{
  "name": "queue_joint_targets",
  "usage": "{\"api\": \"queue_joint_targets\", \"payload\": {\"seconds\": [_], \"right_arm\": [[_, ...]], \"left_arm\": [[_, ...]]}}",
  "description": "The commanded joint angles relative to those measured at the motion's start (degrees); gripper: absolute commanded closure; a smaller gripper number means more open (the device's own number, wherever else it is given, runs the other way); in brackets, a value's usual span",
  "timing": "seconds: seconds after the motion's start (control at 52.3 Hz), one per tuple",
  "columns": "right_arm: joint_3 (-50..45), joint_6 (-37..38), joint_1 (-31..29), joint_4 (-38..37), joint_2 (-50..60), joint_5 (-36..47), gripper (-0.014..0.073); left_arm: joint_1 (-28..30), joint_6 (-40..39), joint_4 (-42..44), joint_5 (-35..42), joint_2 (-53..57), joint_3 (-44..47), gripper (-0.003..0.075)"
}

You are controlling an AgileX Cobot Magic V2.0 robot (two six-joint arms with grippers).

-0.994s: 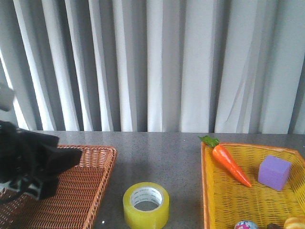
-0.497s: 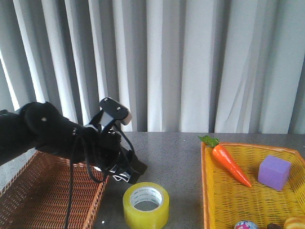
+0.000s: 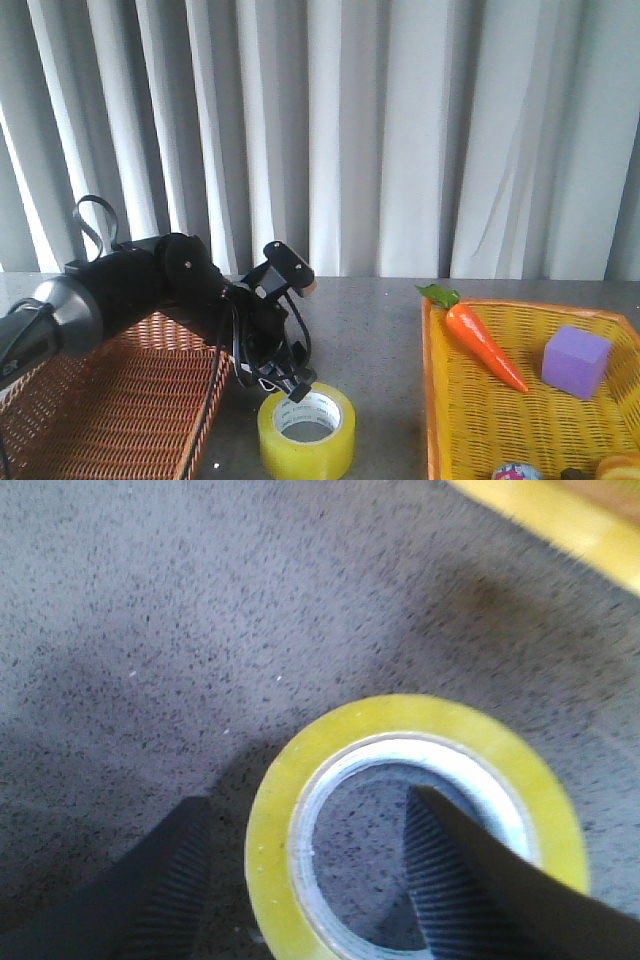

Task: Transfer tape with both arms
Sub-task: 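Move the left gripper over the tape roll and lower onto its rim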

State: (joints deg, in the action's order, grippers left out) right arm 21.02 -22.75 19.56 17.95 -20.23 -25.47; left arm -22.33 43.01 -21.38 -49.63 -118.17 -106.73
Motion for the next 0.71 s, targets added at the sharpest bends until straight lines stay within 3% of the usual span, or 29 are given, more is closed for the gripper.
{"api": "queue_joint_targets", "payload": {"seconds": [0.0,0.191,0.478,0.554,0.688], "right_arm": [[1.6,0.0,-0.1,-0.3,-0.4,3.5,0.0599],[1.6,0.0,-0.1,-0.8,-0.4,3.5,0.0599],[1.6,0.0,-0.1,-0.9,-0.4,3.5,0.0599],[1.6,0.0,-0.1,-1.0,-0.4,3.5,0.0599],[1.6,0.0,-0.1,-1.0,-0.4,3.5,0.0599]], "left_arm": [[-0.1,-1.1,1.5,2.0,1.3,-2.9,0.0301],[0.0,-3.6,6.2,2.3,-1.5,-3.2,0.0301],[0.6,-5.1,6.2,2.5,-4.3,-3.2,0.0311],[0.6,-5.1,6.2,2.8,-4.3,-3.2,0.0341],[0.6,-5.1,6.2,3.1,-4.1,-3.3,0.0464]]}}
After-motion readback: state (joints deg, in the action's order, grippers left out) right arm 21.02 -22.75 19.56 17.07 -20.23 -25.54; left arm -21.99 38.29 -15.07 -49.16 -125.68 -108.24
